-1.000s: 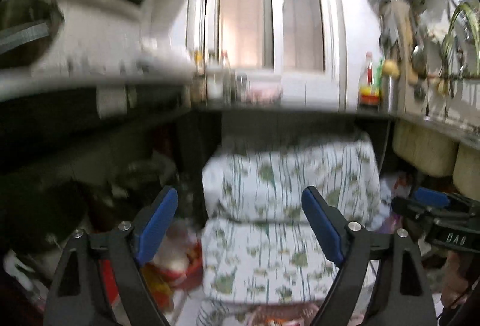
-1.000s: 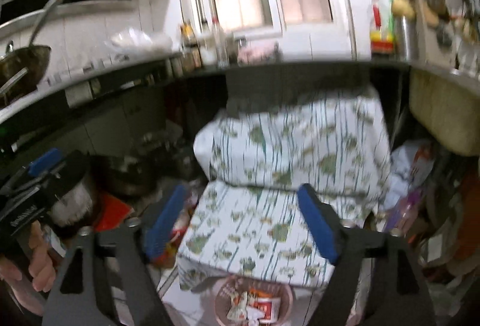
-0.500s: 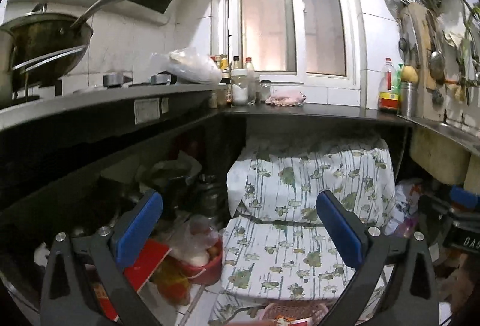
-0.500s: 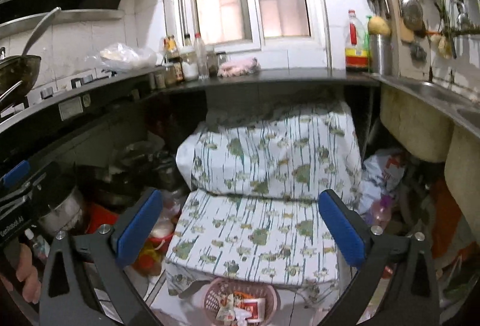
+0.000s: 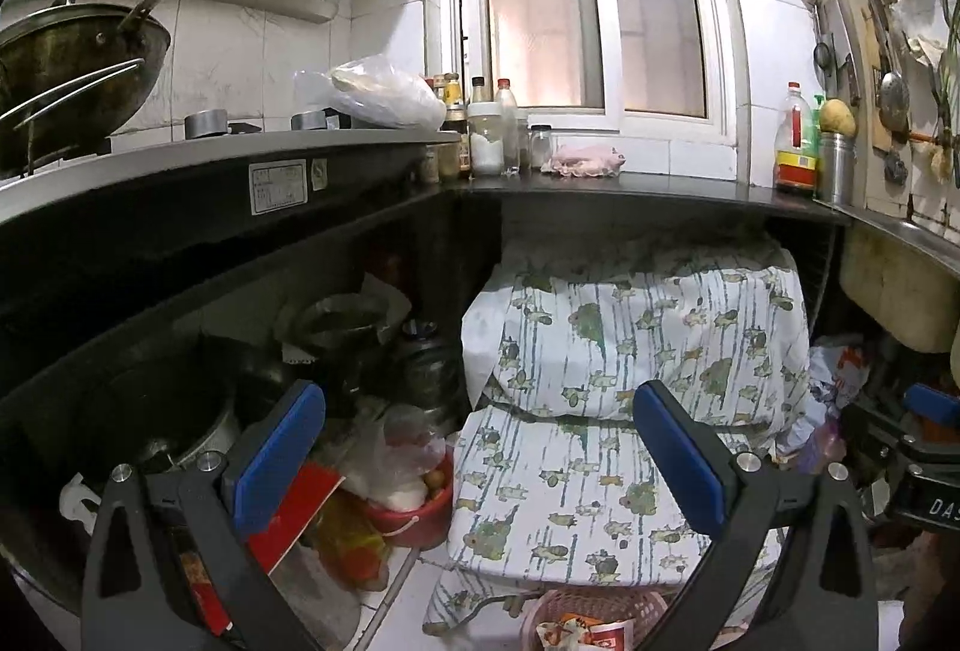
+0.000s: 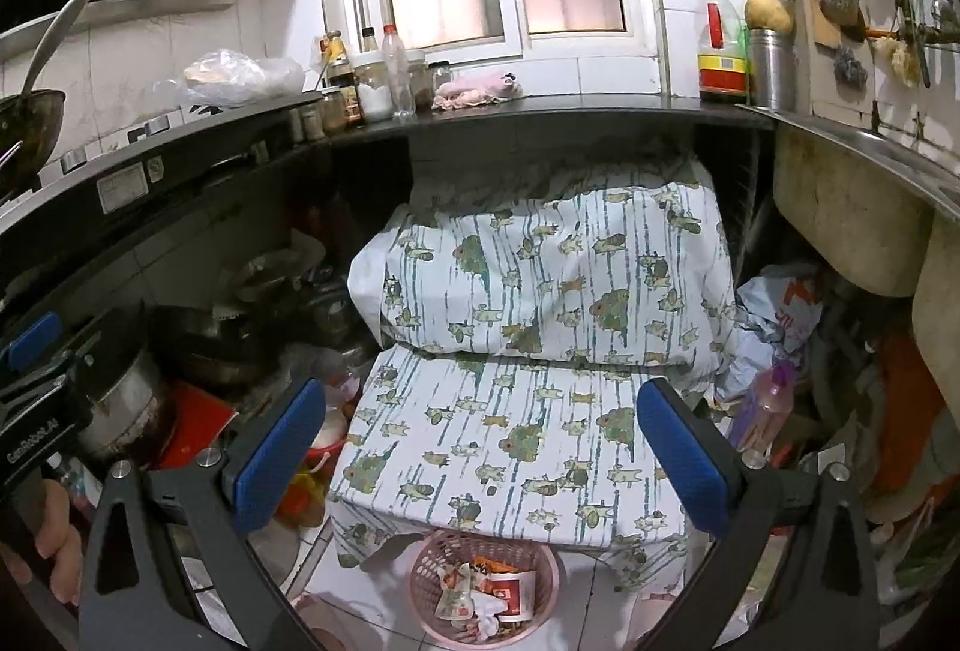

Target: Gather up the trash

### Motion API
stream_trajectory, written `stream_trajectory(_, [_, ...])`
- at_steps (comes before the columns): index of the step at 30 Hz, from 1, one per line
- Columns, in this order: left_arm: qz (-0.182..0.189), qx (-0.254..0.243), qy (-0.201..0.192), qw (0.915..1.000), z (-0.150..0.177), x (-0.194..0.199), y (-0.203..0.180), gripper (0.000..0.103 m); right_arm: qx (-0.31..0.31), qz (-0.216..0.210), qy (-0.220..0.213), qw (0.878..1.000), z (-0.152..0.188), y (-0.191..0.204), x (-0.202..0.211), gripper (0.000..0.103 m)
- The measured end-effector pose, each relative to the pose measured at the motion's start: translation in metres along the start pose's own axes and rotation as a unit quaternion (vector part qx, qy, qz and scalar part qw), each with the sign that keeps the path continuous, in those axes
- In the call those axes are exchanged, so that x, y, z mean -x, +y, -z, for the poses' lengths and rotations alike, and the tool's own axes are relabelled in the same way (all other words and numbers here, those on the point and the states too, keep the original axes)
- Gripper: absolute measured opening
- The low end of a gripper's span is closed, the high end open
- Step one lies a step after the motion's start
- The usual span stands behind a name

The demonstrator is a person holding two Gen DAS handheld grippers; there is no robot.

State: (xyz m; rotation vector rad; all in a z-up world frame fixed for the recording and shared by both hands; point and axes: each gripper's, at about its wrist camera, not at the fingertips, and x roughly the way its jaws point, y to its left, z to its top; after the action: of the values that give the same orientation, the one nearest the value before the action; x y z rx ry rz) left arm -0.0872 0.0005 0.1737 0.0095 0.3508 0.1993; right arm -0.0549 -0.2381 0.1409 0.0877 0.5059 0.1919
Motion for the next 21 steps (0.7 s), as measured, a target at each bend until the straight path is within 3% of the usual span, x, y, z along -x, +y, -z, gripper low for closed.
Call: stream_trajectory(21, [-0.001,0.016,0.030,0.9994,0.005,0.003,0.002,0.103,0.008,-0.001,-0.013,1.000,-0.002,0.004,0.015,0.103])
